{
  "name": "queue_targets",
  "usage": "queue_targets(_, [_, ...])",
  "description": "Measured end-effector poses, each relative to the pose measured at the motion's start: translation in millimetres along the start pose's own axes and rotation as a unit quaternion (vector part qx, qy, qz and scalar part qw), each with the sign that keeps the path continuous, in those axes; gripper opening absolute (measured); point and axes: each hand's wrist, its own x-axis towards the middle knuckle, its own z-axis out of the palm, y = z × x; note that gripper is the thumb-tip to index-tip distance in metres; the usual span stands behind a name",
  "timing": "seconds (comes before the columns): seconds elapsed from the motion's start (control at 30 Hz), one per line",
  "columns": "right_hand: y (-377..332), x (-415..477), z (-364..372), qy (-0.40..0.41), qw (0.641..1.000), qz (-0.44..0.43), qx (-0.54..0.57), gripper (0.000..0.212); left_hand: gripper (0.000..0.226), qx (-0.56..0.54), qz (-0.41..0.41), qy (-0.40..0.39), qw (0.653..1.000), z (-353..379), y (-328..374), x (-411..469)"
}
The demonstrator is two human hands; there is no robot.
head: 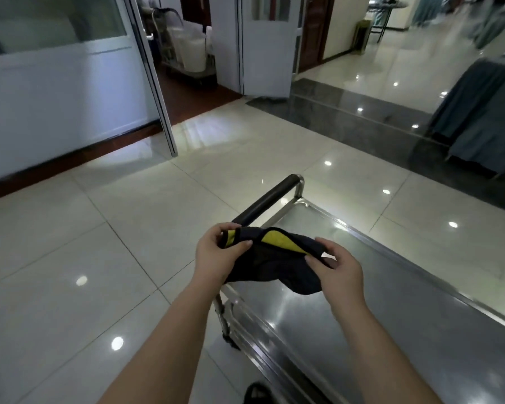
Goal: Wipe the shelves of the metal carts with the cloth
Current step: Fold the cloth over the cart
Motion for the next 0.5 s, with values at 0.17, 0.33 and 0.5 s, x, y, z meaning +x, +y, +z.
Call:
queue_targets(0.17, [0, 77, 29, 0.007, 0.999, 0.04, 0.021, 0.048, 0.031, 0.025, -0.023, 0.0, 0.999, 12, -4, 73])
queue_targets(0.33, [-2, 138, 72, 0.03, 0.999, 0.033, -0.009, 0.034, 0.033, 0.055, -0.052, -0.014, 0.997, 11, 0, 155])
queue_targets(0.5, [-2, 187, 98, 0.068, 0.995, 0.068, -0.01, 0.029, 0.034, 0.044, -0.101, -0.071, 0.991, 28, 1, 245])
